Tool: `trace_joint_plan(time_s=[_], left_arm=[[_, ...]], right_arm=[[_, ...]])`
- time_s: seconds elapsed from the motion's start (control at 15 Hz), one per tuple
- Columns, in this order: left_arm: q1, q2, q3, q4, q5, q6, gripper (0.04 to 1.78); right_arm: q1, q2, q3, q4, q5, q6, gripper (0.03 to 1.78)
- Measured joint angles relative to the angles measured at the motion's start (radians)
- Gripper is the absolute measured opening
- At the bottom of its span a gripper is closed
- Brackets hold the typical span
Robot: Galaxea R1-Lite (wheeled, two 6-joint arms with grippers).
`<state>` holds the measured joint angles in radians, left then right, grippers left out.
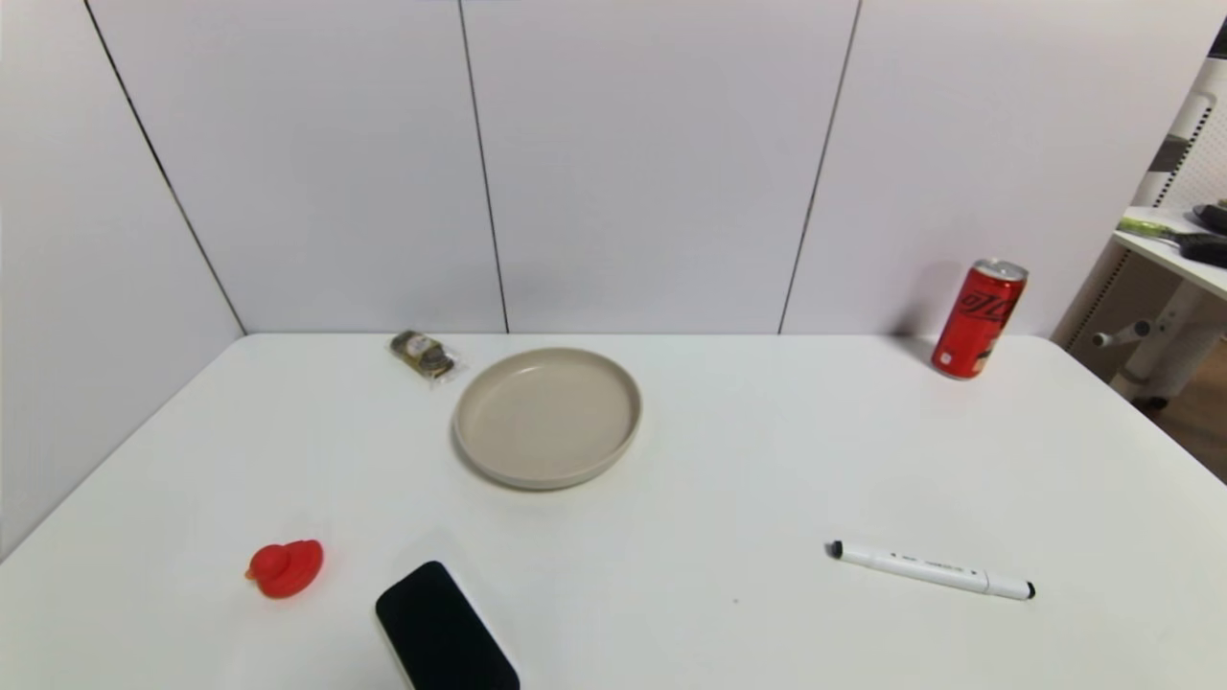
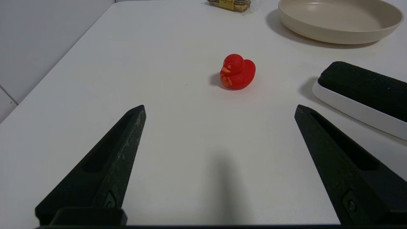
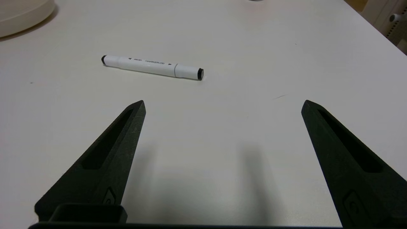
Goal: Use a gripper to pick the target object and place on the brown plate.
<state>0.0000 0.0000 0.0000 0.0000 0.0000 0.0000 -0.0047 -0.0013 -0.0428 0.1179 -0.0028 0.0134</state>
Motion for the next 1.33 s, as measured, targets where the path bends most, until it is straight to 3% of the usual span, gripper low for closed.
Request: trace_joint_plan(time_s=[1.13,1.33], left_arm=[[0.000,0.008,-0.003,-0.002,0.003,0.012,1.69],[-0.006,0.121,-0.096,-0.008,0.000,0.035,1.69]], right_arm=[[0.000,0.000,0.000,0.000,-0.001,0.000,1.69],[0.000,0.000,0.000,0.000,0.000,0.001,1.69]])
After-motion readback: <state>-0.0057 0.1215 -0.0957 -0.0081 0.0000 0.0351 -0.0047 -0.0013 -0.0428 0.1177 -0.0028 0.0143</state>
